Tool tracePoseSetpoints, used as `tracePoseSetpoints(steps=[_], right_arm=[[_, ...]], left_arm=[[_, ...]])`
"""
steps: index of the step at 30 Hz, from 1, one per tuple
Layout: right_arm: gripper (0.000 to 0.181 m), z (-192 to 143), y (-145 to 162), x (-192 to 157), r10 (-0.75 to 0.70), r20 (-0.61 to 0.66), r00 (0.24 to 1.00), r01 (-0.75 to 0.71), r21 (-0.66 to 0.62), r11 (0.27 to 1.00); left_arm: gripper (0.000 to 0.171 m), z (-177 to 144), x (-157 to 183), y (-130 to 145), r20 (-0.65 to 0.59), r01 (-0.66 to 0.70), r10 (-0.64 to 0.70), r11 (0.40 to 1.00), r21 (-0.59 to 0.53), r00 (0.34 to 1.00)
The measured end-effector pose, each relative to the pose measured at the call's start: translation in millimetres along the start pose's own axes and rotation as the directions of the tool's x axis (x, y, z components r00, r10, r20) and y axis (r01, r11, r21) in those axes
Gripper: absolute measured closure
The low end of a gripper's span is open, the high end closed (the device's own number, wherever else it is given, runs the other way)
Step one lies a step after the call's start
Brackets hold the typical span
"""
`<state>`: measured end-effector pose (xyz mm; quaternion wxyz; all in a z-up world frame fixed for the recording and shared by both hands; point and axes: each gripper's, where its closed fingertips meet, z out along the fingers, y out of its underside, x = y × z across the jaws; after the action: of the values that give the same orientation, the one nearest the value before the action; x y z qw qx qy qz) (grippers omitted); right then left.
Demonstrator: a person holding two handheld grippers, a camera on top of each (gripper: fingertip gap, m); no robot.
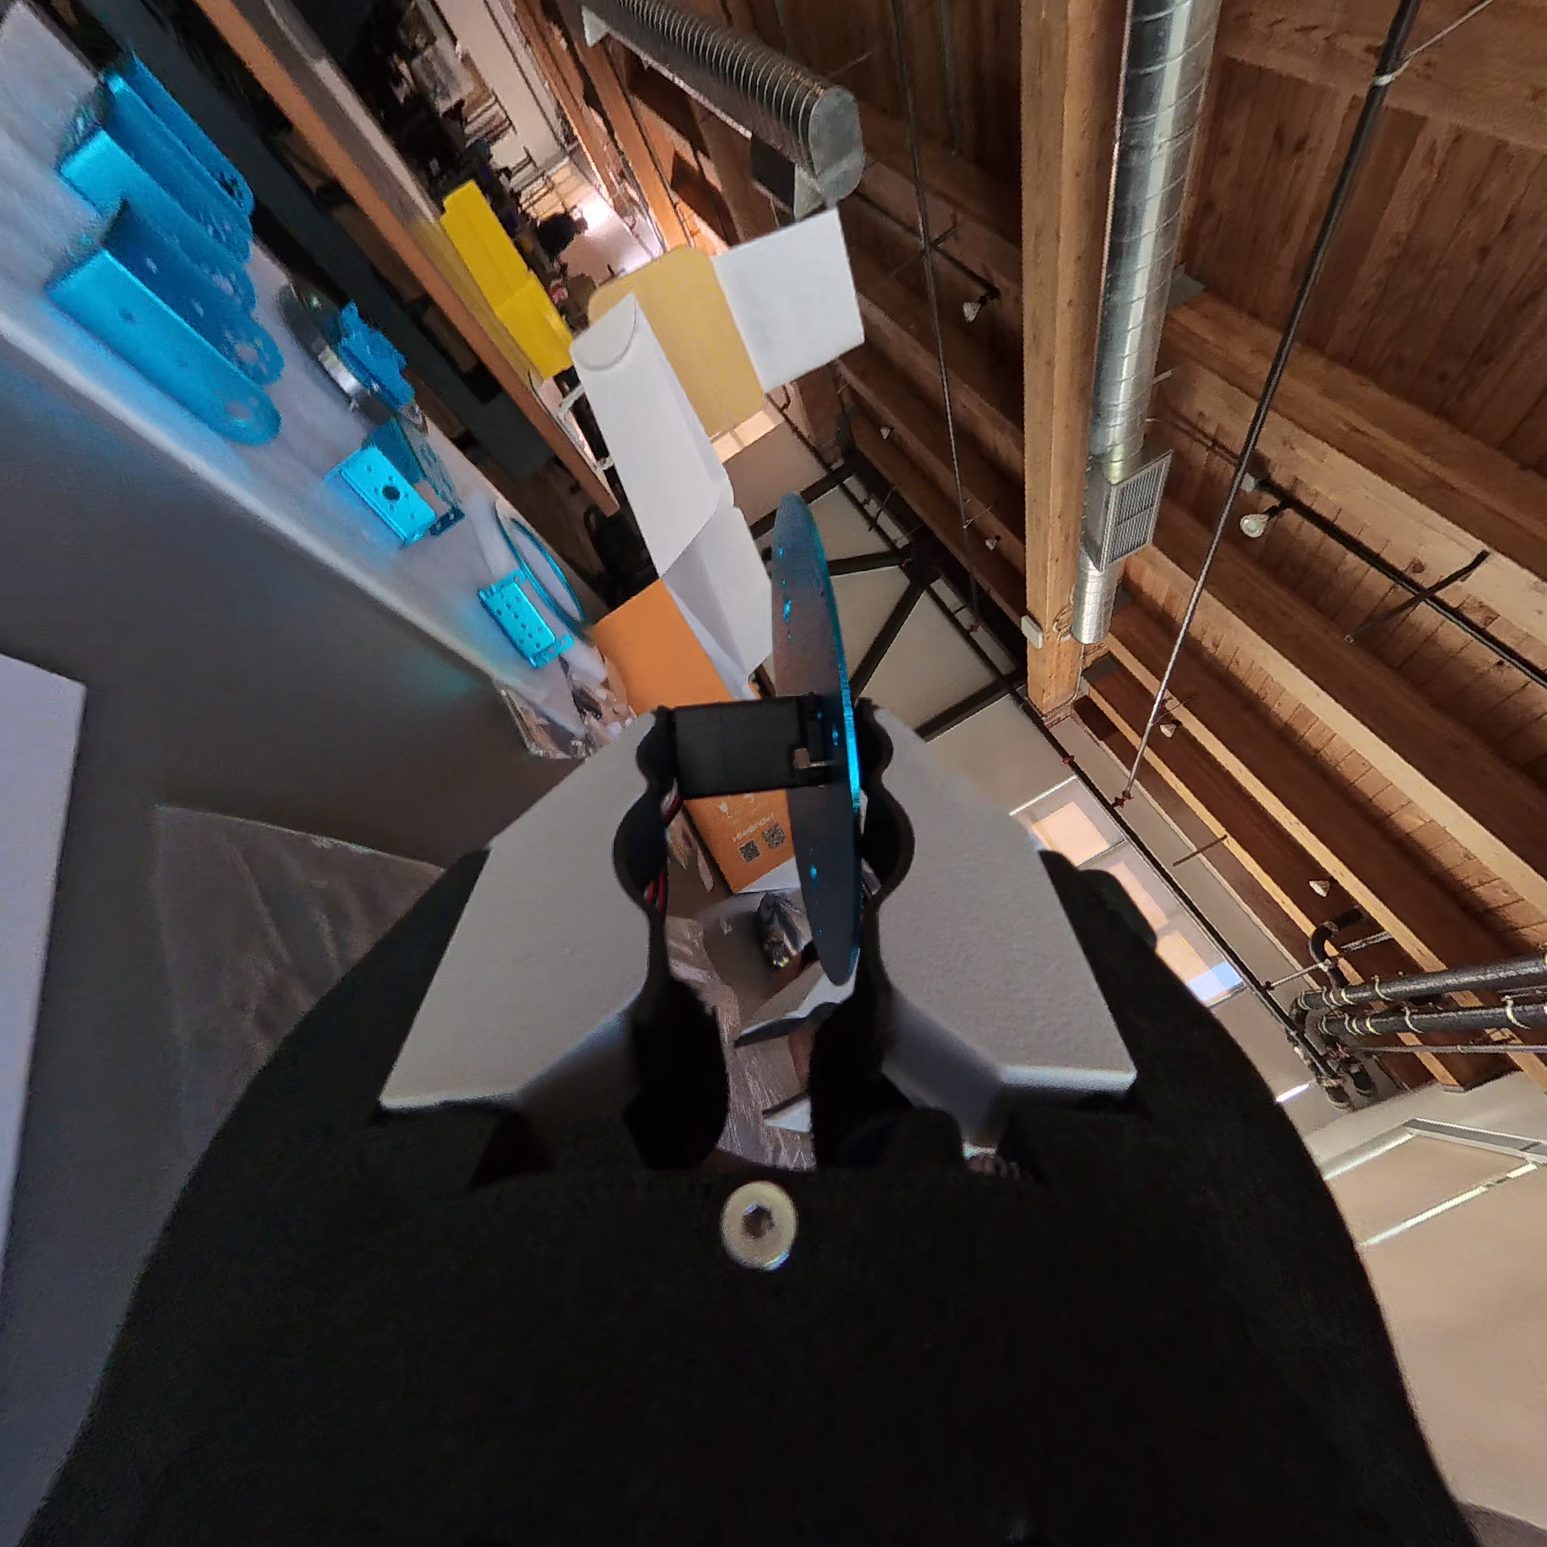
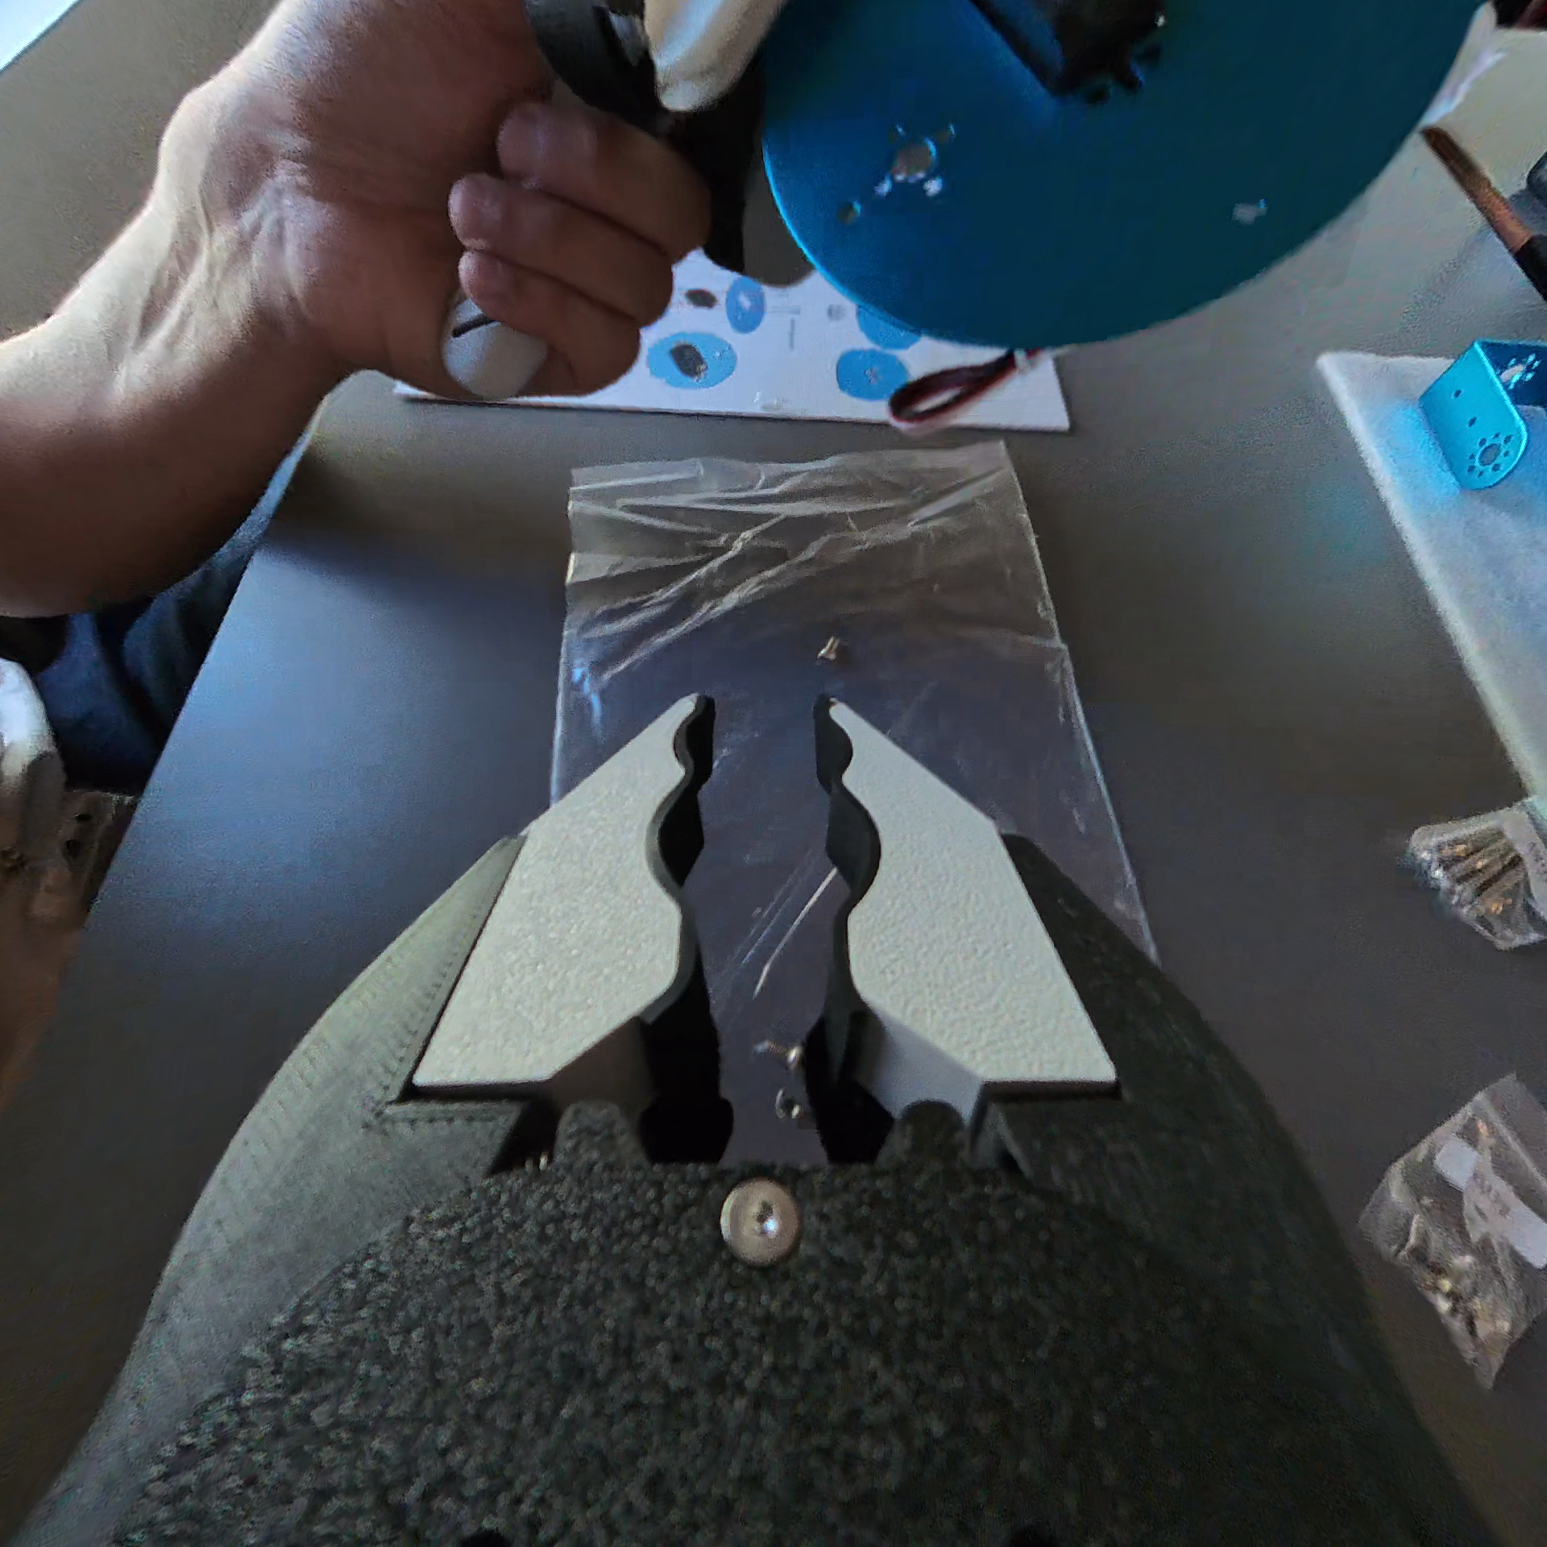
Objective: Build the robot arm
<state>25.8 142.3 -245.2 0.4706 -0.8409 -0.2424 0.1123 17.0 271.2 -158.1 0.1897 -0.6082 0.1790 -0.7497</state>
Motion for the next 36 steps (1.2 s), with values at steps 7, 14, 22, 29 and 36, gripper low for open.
tracePoseSetpoints(steps=[7,14,22,29,36], right_arm=[[0.160,55,10,16,-0.047,0.049,0.998,0.056,-0.200,0.978],[0.164,66,16,17,-0.093,0.136,0.986,0.121,-0.213,0.970],[0.176,77,16,18,-0.135,0.201,0.970,0.172,-0.182,0.968],[0.177,70,12,16,0.004,0.251,0.968,0.045,-0.191,0.981],[0.178,6,-62,17,-0.174,0.265,0.948,0.250,-0.289,0.924]], left_arm=[[0.129,-34,0,-23,0.002,-0.080,0.080,0.996,0.044,0.997],[0.128,-42,-6,-15,-0.042,-0.111,0.110,0.993,-0.028,0.993],[0.130,-45,-13,-13,-0.044,-0.121,0.119,0.992,-0.046,0.992],[0.128,-45,-20,-7,-0.034,-0.121,0.119,0.991,-0.064,0.992],[0.128,-30,-16,16,0.000,-0.083,0.084,0.994,-0.074,0.996]])
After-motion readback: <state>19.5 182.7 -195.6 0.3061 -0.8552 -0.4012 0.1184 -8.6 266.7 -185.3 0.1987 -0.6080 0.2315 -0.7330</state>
